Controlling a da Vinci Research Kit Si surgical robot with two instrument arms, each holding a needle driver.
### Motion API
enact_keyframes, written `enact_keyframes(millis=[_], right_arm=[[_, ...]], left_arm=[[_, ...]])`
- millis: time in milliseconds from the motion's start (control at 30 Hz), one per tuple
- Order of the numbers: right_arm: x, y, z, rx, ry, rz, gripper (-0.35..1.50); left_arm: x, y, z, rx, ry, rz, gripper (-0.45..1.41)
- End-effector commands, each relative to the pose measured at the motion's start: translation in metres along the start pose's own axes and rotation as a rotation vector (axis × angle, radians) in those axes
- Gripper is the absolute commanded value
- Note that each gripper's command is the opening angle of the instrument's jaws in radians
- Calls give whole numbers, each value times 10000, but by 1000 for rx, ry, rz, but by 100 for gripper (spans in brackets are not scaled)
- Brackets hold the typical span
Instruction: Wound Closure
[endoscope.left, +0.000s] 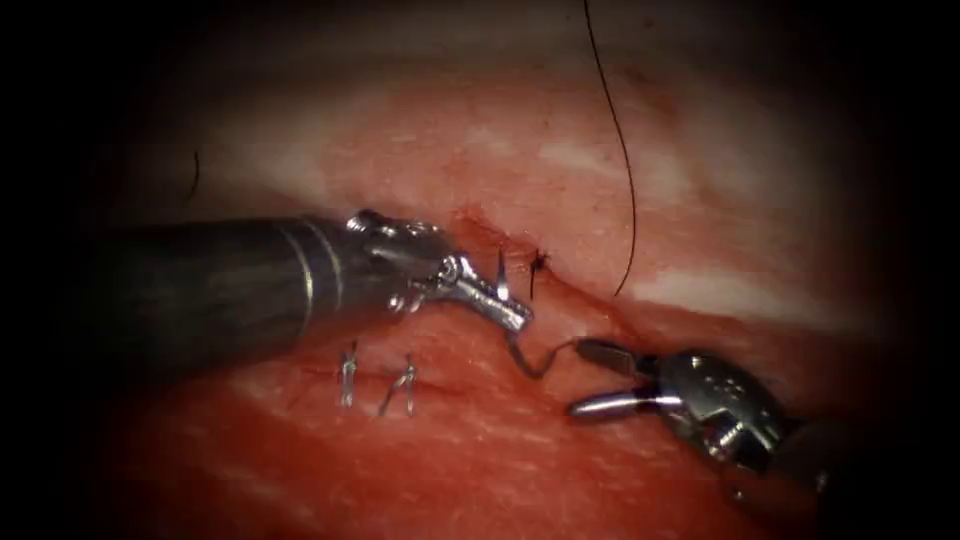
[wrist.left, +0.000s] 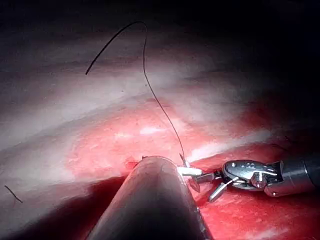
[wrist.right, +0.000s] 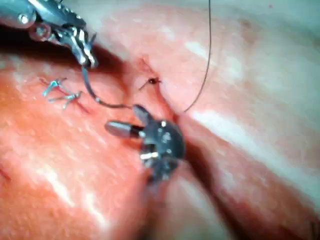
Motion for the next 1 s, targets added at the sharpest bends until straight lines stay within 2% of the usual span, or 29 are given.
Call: enact_keyframes(millis=[33,233,567,667,867,1000], right_arm=[[-6,6,15,-3,3,-30,148],[-19,23,24,-26,-6,-105,148],[-49,38,36,-38,-53,-130,148],[-63,41,40,-53,-57,-143,148],[-86,44,44,-55,-95,-157,148],[-91,43,43,-61,-110,-126,148]], left_arm=[[-2,-6,4,-1,-1,4,-45],[-3,2,6,-4,0,-1,-45],[-2,19,9,-7,-2,25,-45],[1,27,8,-7,0,49,-45],[8,48,7,14,8,188,-45],[9,60,12,19,8,217,-45]])
